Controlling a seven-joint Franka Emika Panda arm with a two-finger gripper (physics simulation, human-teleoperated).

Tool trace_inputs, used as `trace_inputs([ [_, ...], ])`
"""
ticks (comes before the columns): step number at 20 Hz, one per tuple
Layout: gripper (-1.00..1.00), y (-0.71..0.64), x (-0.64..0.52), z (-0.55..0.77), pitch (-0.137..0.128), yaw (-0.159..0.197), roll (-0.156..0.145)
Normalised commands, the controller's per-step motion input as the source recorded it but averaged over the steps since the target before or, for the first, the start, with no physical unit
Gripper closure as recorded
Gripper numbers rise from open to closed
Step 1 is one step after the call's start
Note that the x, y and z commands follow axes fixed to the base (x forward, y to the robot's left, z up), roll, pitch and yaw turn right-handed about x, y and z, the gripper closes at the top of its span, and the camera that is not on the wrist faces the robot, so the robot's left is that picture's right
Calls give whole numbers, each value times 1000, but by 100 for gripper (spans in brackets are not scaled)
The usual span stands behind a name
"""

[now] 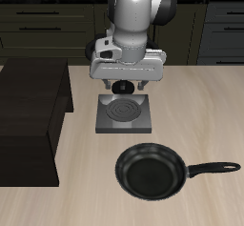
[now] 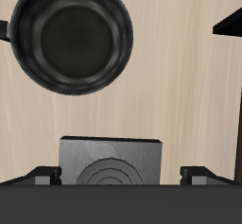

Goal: Place the frypan on the flat stove and turn on the stove

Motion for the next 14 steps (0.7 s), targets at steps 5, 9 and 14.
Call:
trace_inputs([
  [5,-100,80,272,34,-21,3,-4],
  [9,-100,13,318,104,-19,-8,-32],
  [14,-100,3,198,93,-24,-4,-14],
])
